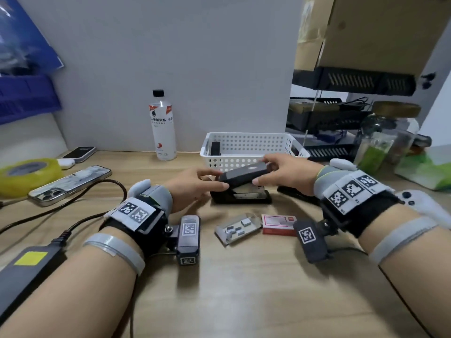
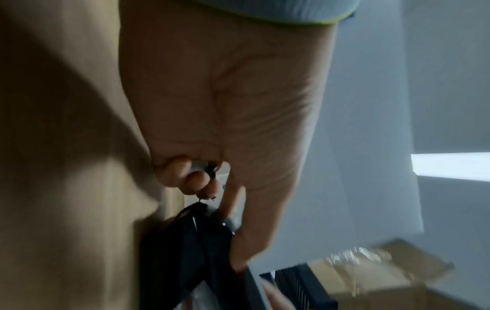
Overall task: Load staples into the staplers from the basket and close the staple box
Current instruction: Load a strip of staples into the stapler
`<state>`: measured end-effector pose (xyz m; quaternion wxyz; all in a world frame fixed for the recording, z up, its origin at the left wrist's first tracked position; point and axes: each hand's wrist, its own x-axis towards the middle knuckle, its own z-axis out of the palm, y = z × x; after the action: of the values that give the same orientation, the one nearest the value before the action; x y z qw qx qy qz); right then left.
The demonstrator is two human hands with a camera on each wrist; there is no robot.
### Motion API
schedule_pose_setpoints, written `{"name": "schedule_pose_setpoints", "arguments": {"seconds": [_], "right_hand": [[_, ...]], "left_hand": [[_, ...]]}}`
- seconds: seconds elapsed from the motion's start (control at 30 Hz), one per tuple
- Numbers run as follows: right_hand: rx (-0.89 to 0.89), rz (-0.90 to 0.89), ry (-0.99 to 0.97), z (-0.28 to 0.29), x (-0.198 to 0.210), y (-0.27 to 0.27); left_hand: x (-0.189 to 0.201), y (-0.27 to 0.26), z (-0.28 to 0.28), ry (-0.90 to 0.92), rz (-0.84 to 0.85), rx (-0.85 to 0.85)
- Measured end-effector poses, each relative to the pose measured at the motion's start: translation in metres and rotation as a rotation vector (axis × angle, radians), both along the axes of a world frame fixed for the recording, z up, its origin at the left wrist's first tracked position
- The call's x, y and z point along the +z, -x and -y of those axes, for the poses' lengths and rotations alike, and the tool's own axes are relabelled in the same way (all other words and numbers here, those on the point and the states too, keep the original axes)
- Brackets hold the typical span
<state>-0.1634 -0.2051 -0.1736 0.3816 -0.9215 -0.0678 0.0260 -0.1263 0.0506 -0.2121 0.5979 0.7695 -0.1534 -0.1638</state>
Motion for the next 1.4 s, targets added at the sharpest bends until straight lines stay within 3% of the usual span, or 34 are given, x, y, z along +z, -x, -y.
{"name": "schedule_pose_setpoints", "arguments": {"seconds": [0.17, 0.27, 0.33, 0.47, 0.57, 0.67, 0.8, 0.97, 1.03, 1.1, 1.2, 1.4], "right_hand": [[-0.011, -0.221, -0.408, 0.018, -0.035, -0.002], [0.008, -0.222, -0.485, 0.017, -0.043, -0.008], [0.014, -0.224, -0.477, 0.017, -0.047, -0.011], [-0.051, -0.199, -0.49, 0.016, -0.047, -0.013], [-0.069, -0.187, -0.459, 0.012, -0.045, -0.01], [-0.093, -0.206, -0.443, 0.012, -0.046, -0.011], [-0.108, -0.225, -0.436, 0.008, -0.046, -0.013], [-0.11, -0.173, -0.425, -0.006, -0.043, -0.021], [-0.1, -0.176, -0.429, -0.009, -0.041, -0.022], [-0.1, -0.171, -0.413, -0.011, -0.042, -0.027], [-0.089, -0.11, -0.318, -0.018, -0.041, -0.031], [-0.015, 0.141, -0.352, -0.042, -0.023, -0.024]], "left_hand": [[0.008, 0.001, 0.027, -0.354, 0.313, 0.085], [0.009, 0.0, 0.035, -0.379, 0.37, 0.09], [0.006, 0.001, 0.035, -0.295, 0.362, 0.092], [0.002, 0.011, 0.023, 0.047, 0.254, 0.154], [0.001, 0.016, 0.002, 0.155, 0.249, 0.231], [0.0, 0.019, -0.02, 0.197, 0.134, 0.338], [-0.005, 0.019, -0.036, 0.052, 0.087, 0.392], [-0.007, 0.013, -0.033, 0.178, -0.059, 0.496], [-0.003, 0.015, -0.033, 0.133, -0.158, 0.473], [0.001, 0.016, -0.031, 0.142, -0.362, 0.334], [0.004, 0.025, -0.015, 0.403, -0.697, 0.075], [0.001, 0.028, 0.02, 0.485, -0.631, 0.004]]}}
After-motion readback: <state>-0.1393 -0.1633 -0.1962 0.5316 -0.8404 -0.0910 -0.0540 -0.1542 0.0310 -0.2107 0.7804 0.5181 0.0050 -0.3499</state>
